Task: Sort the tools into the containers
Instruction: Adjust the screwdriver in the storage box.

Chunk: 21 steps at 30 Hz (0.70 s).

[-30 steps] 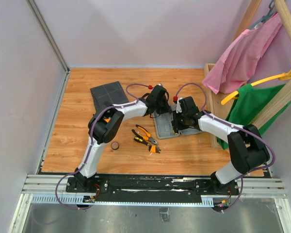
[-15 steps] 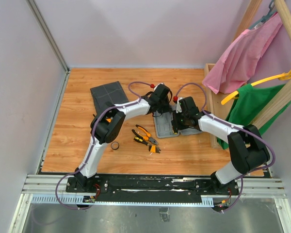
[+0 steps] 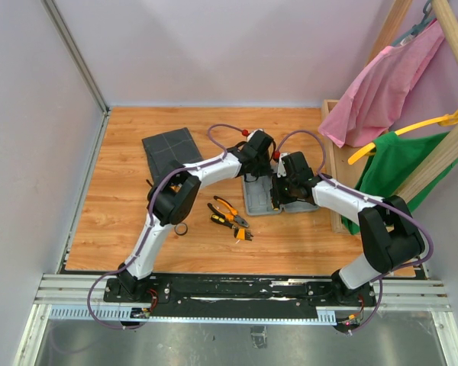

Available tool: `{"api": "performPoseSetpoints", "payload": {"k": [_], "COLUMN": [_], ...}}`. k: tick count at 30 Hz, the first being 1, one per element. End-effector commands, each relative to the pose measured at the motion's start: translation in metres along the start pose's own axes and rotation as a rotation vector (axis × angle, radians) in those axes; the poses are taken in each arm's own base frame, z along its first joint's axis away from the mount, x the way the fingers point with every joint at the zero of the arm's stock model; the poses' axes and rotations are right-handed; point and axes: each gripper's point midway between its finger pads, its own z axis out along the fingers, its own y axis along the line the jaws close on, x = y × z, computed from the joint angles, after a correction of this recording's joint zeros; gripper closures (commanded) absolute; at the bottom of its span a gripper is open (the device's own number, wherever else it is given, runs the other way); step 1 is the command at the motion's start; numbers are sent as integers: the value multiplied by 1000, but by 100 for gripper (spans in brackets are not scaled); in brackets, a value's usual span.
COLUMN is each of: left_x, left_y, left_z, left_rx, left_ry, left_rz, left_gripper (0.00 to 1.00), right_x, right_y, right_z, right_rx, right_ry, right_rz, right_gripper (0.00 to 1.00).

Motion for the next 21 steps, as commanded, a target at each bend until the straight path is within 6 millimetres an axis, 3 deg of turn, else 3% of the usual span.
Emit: {"api": "performPoseSetpoints", "payload": {"k": [1,9,15,21], "left_x": [55,85,84,111], "left_y": [95,144,149,149], "left_z": [22,24,21,16], "left_rx": [-306,-448,-482,-456], "left_ry": [139,260,297,406], "left_rz": [132,278,330,360], "left_gripper": [99,100,100,99], "right_x": [45,57,66,73], "right_y": [-8,-11,-10,-8], "right_z": [2,4,6,3], "right_rx": [28,49,44,33], "right_ry": [149,162,171,174], "right_rz": [35,75,110,128], "right_gripper": [76,77,77,77]}}
